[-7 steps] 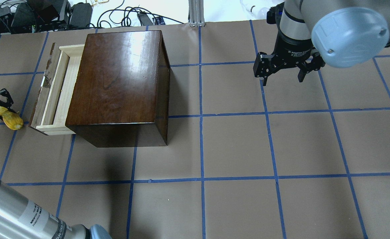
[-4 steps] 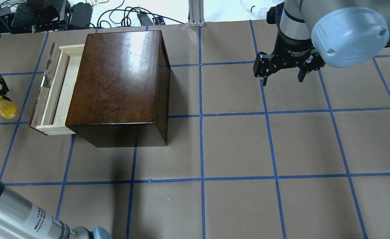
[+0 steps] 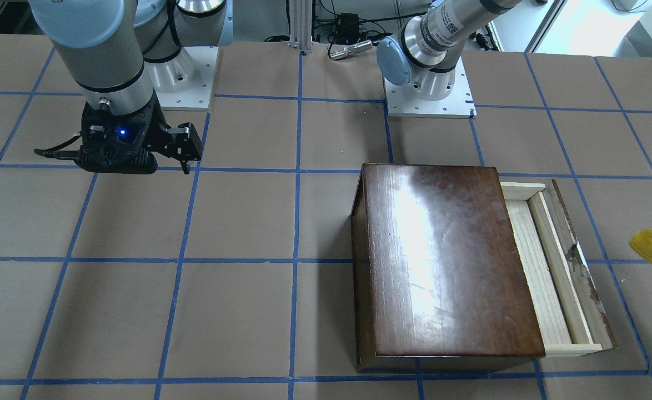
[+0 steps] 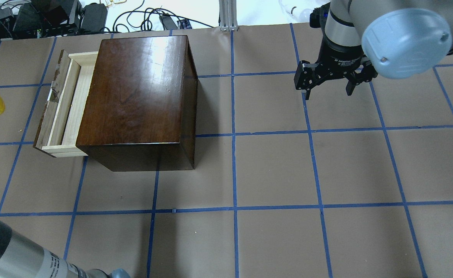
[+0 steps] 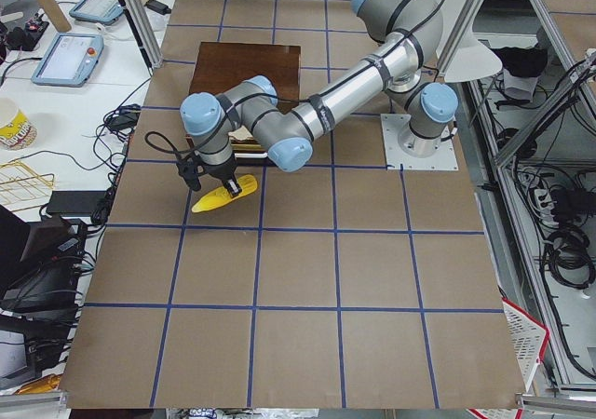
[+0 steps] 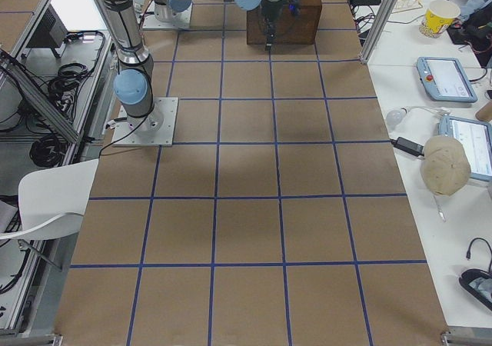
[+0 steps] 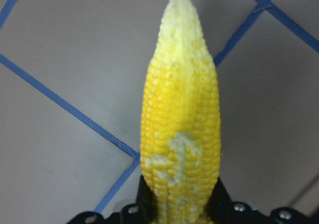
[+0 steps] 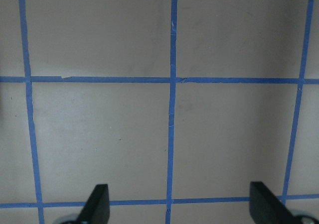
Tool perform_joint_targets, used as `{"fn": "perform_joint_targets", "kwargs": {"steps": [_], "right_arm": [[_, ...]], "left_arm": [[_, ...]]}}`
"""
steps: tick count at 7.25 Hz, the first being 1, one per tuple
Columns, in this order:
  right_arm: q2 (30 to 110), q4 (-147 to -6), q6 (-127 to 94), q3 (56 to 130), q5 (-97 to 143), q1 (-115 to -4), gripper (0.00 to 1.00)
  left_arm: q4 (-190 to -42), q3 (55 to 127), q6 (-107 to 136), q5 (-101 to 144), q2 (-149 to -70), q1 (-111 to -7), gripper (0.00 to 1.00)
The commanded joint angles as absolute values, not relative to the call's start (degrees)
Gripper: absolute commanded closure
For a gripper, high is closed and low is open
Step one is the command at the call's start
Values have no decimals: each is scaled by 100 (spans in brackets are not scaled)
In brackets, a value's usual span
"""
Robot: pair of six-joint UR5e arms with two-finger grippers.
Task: Open drawer and put corn inside
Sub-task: 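Lift the corn and carry it over the open drawer with the left gripper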
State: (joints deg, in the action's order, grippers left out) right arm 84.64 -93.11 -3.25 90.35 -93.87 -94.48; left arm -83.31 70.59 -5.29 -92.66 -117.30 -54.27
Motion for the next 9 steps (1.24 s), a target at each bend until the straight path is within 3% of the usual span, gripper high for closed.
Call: {"fn": "perform_joint_targets", "kwargs": {"steps": [1,5,9], "right_arm": [[8464,-9316,-325,9035,-9387,-9448,0],[8464,-9308,-325,9035,-9378,-9448,0],[8464,-9316,-325,9035,-9387,-9448,0]], "left_arm": [[-8929,6768,-957,-9272,-11296,-5895,100],[-9255,7056,-984,-9247,-11066,-7125,100],[-8536,7681,-2045,-9263,-11179,-7154,100]]}}
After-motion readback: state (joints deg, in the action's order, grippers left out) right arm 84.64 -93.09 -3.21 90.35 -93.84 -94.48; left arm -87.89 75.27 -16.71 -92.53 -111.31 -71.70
